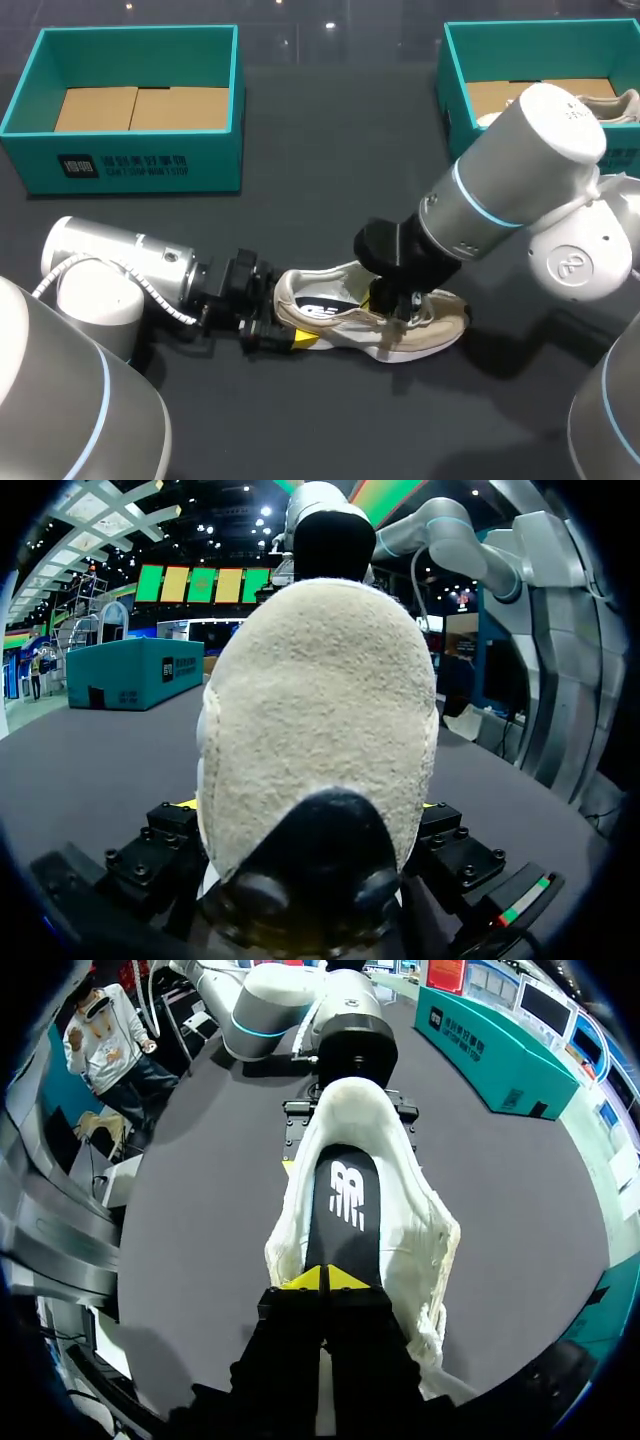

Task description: Take the shoe out of the shoebox, open the shoe tongue, remove and reinsert the insole, then place the shoe into the shoebox

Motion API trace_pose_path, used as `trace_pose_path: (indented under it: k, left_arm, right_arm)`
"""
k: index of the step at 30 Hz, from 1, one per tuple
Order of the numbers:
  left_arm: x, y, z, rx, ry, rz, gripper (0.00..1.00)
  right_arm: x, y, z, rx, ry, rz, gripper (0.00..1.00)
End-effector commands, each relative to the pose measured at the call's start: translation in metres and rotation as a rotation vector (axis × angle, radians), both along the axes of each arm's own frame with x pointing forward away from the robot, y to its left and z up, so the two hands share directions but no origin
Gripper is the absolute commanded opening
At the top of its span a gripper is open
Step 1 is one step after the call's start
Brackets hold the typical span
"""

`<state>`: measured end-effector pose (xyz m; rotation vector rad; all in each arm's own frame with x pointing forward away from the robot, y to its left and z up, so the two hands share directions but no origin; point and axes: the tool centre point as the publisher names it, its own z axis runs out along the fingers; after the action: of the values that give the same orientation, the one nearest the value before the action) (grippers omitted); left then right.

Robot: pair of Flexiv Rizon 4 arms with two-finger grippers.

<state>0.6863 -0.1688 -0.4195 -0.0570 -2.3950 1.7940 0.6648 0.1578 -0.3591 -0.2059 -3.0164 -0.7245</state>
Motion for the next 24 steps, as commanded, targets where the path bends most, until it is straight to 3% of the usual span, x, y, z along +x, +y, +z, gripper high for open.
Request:
trace_pose_path:
  k: [1,7,12,24]
  left_arm:
    - [0.0,0.001,-0.001,0.001,0.0,0.0,0.0]
    - [0.0,0.001,-0.001,0.001,0.0,0.0,0.0]
    - [0.0,0.001,-0.001,0.001,0.0,0.0,0.0]
    - [0.0,0.001,-0.001,0.001,0.0,0.0,0.0]
  right_arm:
    - [0.001,0.024,0.005,-0.265,-0.011,-0.07,0.0]
    - [0.005,0.033,0.004,-0.369,-0.04,-0.121,0.0]
    - [0.012,0.03,-0.007,-0.406,-0.015,-0.147,0.23]
    - [0.025,0.011,-0.033,-0.446,0.049,-0.218,0.35]
